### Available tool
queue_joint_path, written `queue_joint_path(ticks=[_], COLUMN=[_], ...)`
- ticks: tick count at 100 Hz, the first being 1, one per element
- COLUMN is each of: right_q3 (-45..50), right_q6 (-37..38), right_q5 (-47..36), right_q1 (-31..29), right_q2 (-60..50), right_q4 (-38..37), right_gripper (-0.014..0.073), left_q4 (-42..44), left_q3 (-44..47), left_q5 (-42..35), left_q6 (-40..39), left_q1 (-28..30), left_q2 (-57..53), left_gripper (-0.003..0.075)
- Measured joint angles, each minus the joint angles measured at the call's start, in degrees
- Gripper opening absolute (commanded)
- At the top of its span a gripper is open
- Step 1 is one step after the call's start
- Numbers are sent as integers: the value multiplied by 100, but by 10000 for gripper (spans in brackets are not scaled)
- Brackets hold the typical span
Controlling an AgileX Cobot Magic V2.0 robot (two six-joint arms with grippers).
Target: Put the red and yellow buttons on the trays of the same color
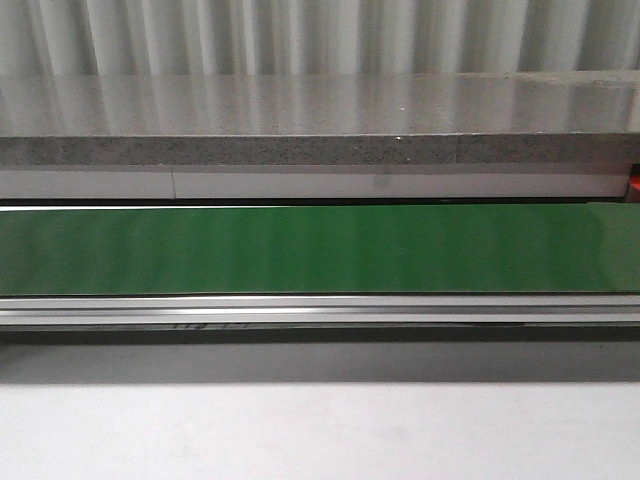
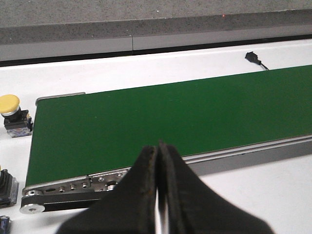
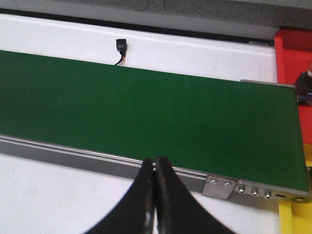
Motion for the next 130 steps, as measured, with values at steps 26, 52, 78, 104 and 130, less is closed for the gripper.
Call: queue_joint_path(ticks=[26,52,78,104,130], right_q3=[531,569,569,569,569], right_q6=[0,0,0,0,0], right_q5=[65,214,227,227,227], right_q1=[0,0,0,0,0], right_q2=[-1355,-1555,-1555,-1555,-1555], right_q4=[14,14,14,14,14], right_gripper=[-66,-66,-66,-66,-66], left_q4=[0,0,165,421,1169], left_q3=[0,0,-28,-479,-1004], left_q5=[-45,-183,-264,-304,-302], left_q6=[0,0,-66,-1003,-1644], left_q1=[0,0,0,0,0], left_q2=[0,0,205,1351,2636], left_gripper=[-20,-20,-20,-19,66])
